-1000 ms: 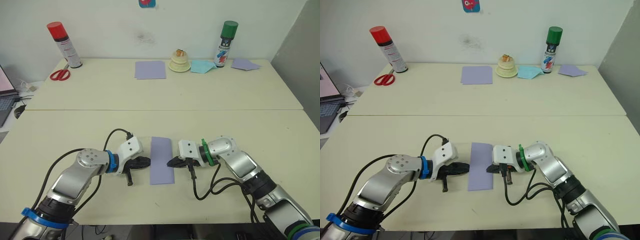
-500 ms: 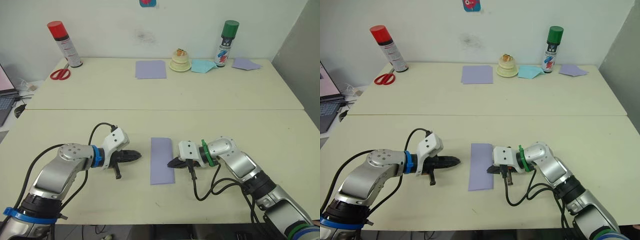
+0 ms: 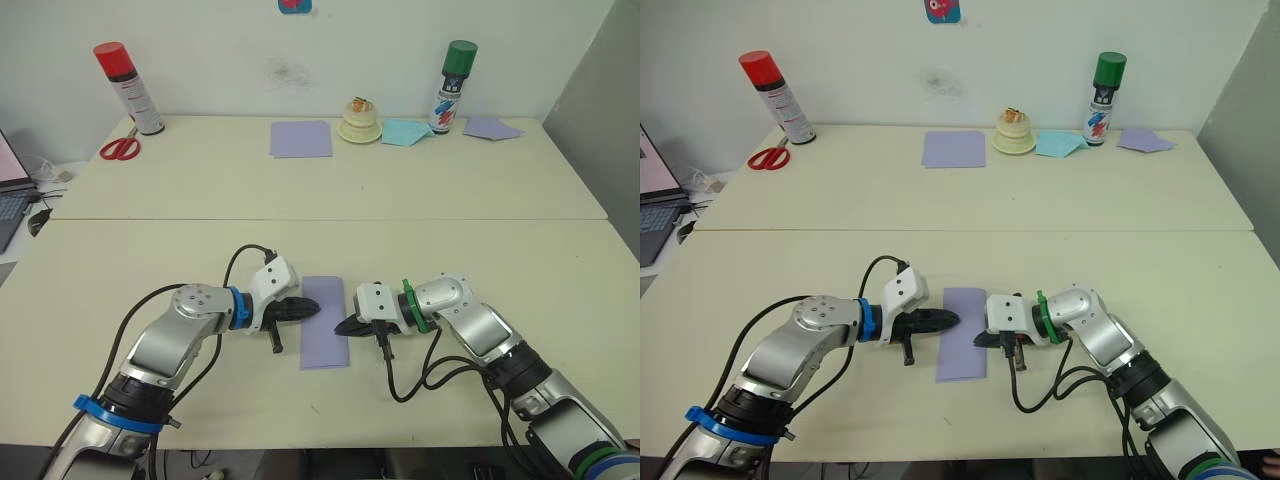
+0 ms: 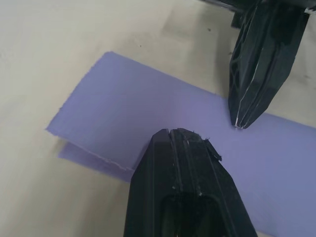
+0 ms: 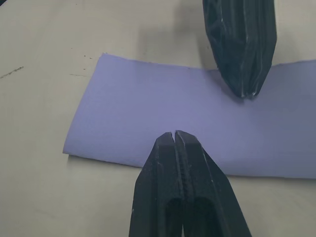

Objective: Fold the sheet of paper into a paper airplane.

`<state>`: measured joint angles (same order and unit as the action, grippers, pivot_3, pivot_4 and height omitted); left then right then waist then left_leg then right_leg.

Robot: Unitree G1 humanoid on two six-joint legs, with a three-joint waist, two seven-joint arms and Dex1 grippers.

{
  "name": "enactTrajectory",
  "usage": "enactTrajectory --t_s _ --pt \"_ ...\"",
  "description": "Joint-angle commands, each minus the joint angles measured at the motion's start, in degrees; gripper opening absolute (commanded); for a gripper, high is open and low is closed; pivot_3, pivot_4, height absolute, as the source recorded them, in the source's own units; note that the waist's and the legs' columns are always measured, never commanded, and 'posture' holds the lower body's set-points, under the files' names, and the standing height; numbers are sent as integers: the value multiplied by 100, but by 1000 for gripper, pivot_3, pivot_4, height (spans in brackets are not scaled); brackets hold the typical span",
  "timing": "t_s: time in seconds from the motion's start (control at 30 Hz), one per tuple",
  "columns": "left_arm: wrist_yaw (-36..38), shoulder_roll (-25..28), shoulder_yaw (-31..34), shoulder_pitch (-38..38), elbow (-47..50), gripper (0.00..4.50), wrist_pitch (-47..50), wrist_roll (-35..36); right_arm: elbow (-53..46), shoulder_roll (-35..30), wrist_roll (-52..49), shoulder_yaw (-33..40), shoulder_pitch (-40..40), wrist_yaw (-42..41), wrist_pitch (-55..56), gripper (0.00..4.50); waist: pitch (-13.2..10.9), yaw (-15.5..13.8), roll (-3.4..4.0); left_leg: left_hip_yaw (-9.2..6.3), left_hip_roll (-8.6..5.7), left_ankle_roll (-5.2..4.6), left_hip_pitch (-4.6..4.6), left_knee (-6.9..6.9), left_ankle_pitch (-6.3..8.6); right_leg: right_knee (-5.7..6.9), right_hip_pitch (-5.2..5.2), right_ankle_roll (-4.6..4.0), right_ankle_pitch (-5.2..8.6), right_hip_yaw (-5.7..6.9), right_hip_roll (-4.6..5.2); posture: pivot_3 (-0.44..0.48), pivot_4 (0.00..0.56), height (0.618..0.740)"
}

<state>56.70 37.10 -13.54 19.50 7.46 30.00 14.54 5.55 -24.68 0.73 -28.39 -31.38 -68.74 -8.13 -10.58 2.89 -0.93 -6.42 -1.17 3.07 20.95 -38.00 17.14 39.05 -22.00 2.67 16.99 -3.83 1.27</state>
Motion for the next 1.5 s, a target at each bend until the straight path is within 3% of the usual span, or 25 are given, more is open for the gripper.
enactTrajectory --t_s 0.03,0.67,0.9,1.23,1.5 --pt "-57 -30 -28 11 -83 0 -166 -144 1 -23 71 -95 34 -45 -23 37 0 0 0 0 0 0 0 0 0 0 0 0 0 0 0 0 150 740" --pt "65 126 -9 -304 -61 0 -41 -75 -99 -125 66 -61 89 -125 241 37 0 -2 0 0 0 0 -2 0 0 0 1 0 0 0 1 0 150 740" --pt "59 183 -76 -468 -121 0 -167 -161 -358 43 -539 507 -13 4 30 37 0 -1 0 -1 1 0 -2 0 0 0 1 0 0 -1 1 0 150 740" --pt "49 171 -102 -519 -188 0 -241 -197 638 390 -207 480 -303 502 485 37 1 2 0 1 1 0 -4 2 0 0 1 0 0 -2 0 0 150 740" --pt "11 176 -92 -573 -175 0 -245 -215 818 297 -48 222 68 321 621 37 4 5 0 1 1 0 -5 2 0 0 1 0 0 -3 0 0 150 740"
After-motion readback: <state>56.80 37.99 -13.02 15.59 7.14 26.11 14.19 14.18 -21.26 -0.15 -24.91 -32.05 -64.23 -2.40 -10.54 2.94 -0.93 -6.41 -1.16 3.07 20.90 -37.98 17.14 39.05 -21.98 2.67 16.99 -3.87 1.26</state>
